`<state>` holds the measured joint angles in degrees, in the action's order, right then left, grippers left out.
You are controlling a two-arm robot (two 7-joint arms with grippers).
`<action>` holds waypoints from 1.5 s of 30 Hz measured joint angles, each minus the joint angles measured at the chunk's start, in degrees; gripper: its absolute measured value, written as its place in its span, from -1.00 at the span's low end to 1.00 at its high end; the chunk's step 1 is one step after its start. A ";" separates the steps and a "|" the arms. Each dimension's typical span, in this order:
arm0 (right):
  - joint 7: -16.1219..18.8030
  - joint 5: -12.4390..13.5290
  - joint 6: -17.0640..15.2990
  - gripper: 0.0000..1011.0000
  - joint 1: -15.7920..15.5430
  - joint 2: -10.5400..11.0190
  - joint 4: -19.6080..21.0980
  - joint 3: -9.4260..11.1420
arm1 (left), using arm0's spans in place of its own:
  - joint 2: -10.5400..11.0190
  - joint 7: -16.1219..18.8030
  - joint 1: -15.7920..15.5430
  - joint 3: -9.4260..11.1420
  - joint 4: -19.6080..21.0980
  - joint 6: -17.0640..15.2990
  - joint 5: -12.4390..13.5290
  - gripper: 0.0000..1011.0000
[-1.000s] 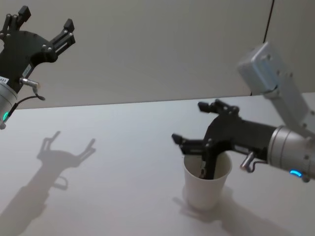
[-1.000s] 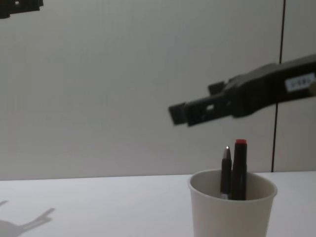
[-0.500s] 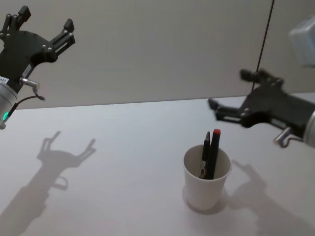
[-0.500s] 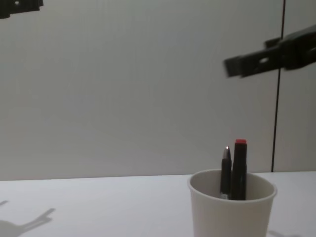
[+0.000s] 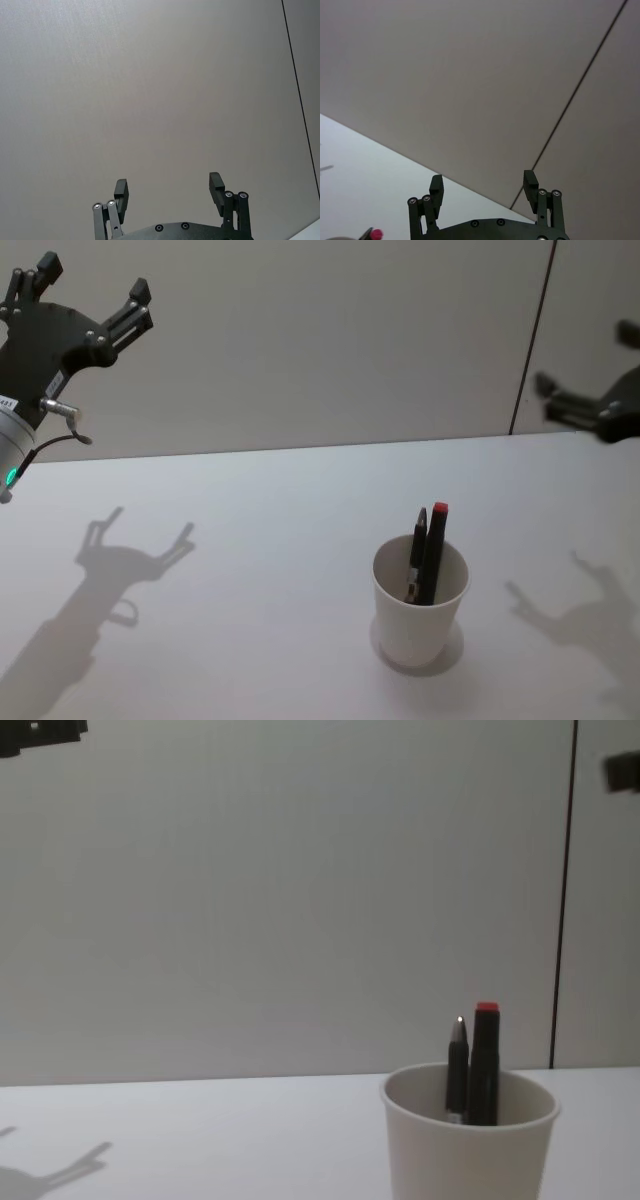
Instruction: Place the pen into the pen holder.
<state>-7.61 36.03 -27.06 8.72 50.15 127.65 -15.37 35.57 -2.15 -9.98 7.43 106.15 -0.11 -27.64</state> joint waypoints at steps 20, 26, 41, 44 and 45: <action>-14.84 6.45 5.59 0.98 -7.88 9.97 1.91 10.69 | -6.10 0.66 -1.61 8.32 -5.82 -0.29 7.21 0.99; -16.86 7.35 6.41 0.98 -9.02 11.26 2.10 12.23 | -9.29 1.00 -2.47 12.64 -8.84 -0.46 10.97 0.99; -18.85 8.23 7.12 0.98 -10.19 12.55 2.27 13.74 | -13.63 1.50 -3.61 18.55 -12.93 -0.70 16.15 0.99; -18.85 8.23 7.12 0.98 -10.19 12.55 2.27 13.74 | -13.65 1.53 -3.61 18.57 -12.95 -0.70 16.16 0.99; -18.85 8.23 7.12 0.98 -10.18 12.54 2.27 13.74 | -13.65 1.53 -3.61 18.58 -12.96 -0.70 16.16 0.99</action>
<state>-26.46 44.26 -19.94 -1.46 62.69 129.92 -1.64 21.92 -0.62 -13.59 26.01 93.19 -0.81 -11.48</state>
